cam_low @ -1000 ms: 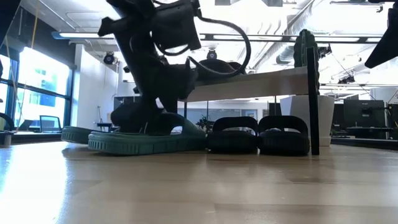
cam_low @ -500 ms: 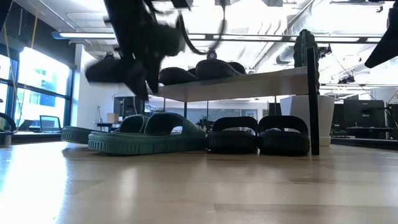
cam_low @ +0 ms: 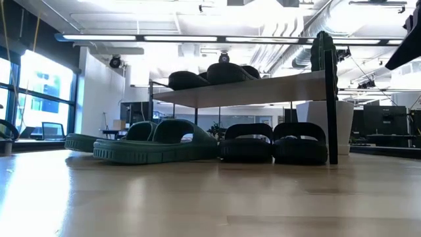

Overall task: Pick and place slides into the shelf
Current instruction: Put the green slide under the shelf

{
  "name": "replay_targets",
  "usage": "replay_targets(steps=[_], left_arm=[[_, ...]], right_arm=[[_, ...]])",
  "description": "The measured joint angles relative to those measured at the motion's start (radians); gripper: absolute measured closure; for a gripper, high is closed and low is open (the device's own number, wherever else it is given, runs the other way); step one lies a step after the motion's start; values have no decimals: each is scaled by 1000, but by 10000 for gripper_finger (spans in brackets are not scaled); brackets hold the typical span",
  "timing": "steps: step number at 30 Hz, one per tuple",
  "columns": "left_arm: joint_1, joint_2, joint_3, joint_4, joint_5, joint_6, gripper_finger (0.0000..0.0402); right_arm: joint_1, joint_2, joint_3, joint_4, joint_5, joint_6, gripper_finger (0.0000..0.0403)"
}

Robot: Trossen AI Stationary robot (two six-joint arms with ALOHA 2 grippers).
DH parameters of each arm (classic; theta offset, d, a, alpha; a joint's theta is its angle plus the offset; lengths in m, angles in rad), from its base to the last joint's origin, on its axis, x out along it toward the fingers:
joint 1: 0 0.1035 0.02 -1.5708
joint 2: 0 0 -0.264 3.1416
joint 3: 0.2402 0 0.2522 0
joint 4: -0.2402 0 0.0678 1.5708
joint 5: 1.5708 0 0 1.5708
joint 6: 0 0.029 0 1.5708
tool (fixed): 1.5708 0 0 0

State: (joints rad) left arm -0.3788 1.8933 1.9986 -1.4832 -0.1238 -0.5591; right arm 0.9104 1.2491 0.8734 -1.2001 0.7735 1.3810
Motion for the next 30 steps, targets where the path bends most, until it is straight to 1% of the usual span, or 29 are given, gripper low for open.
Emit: replay_targets(steps=[2, 5, 7, 9, 10, 13, 16, 18, 22, 24, 26, 30], left_arm=[[-34, -9, 20, 56, 10, -49, 398], [-85, -34, 23, 115, -5, -122, 391], [-122, -51, 5, 111, -66, -195, 387], [-164, -75, -43, 113, -154, -272, 386], [-184, -91, -77, 119, -181, -314, 387], [-232, -173, -229, 190, -199, -461, 396], [-267, -263, -454, 337, -202, -640, 400], [-284, -315, -625, 485, -200, -729, 399], [-280, -367, -916, 919, -201, -758, 401], [-259, -366, -1010, 1071, -213, -780, 401], [-242, -358, -1077, 1146, -230, -810, 401], [-204, -334, -1130, 1087, -299, -862, 401]], right_arm=[[0, 0, 0, 36, 1, -49, 402], [4, -1, 0, 88, 4, -109, 402], [12, -2, 0, 112, 5, -131, 402], [29, -2, 0, 123, 5, -132, 402], [39, -2, 0, 125, 5, -125, 402], [72, -2, 0, 125, 6, -99, 402], [101, -2, 0, 125, 5, -79, 402], [112, -3, 0, 126, 4, -77, 402], [112, -8, 0, 125, 0, -79, 402], [111, -11, 0, 123, -7, -79, 402], [111, -12, 0, 121, -7, -79, 402], [111, -13, 0, 120, -7, -65, 402]])
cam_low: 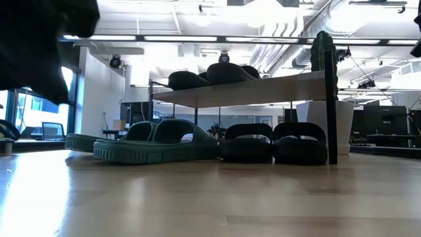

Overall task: Pick and place slides into the shelf
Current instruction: Put the green slide under the shelf

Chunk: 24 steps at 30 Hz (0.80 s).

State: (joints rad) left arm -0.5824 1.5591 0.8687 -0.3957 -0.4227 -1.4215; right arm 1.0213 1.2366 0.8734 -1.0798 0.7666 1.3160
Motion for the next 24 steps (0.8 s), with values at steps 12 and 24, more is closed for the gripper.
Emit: replay_targets(steps=[12, 24], left_arm=[[146, 103, -5, -49, 60, 139, 402], [295, 132, -5, -39, 51, 277, 402]], right_arm=[[0, 0, 0, -7, 0, 49, 402], [0, 0, 0, -21, 1, 56, 402]])
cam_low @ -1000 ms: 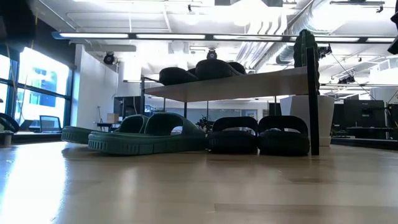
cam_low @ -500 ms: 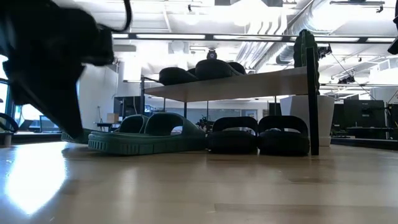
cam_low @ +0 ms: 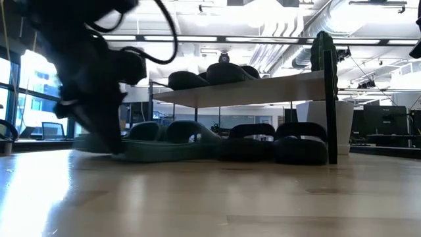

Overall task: Pick and place slides into the shelf
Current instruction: Put the green slide under the shelf

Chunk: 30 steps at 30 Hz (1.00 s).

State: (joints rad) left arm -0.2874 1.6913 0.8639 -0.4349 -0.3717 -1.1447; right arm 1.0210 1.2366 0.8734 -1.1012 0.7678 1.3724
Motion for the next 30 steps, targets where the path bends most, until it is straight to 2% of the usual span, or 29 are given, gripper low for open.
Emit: replay_targets(steps=[8, 18, 25, 30], left_arm=[[86, 0, 0, 58, 10, 119, 401], [124, 0, 0, 73, 32, 144, 402], [124, 0, 0, 73, 12, 89, 402], [124, 0, 0, 73, -4, 89, 401]], right_arm=[[0, 0, 0, -2, -1, 0, 402], [0, 0, 0, -17, -22, 4, 402], [0, -8, -28, -59, -29, 181, 403], [1, -47, -136, 74, -40, 239, 403]])
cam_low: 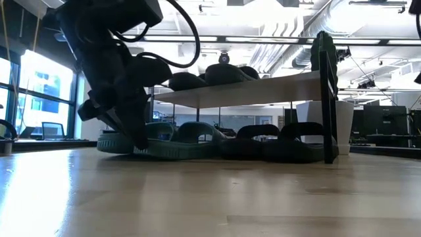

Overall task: Pick and place slides into the shelf
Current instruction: Put the green slide under the shelf

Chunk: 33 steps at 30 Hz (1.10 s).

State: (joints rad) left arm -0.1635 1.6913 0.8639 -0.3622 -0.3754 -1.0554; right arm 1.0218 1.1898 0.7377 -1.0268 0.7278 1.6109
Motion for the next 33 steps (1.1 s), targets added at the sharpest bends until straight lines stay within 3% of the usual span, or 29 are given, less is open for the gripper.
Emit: replay_targets(steps=[4, 8, 13, 17, 19, 28, 33], left_arm=[[6, 11, 0, 10, -6, 0, 402], [13, 28, 0, 34, 1, -5, 401], [14, 41, 1, 40, 13, -8, 402], [14, 41, 1, 43, 13, -8, 401], [14, 41, 1, 44, 14, -8, 401], [14, 41, 1, 45, 17, -3, 401], [13, 42, 1, 46, 17, 1, 401]], right_arm=[[-17, -55, -102, 138, 26, 34, 403], [-38, -132, -147, 160, 75, 88, 403], [-73, -245, -95, -48, 244, 177, 403], [-143, -347, -65, -285, 171, 473, 402], [-153, -405, -66, -288, 167, 495, 397], [-158, -607, -66, -165, 343, 475, 308], [-204, -632, -66, -152, 317, 571, 270]])
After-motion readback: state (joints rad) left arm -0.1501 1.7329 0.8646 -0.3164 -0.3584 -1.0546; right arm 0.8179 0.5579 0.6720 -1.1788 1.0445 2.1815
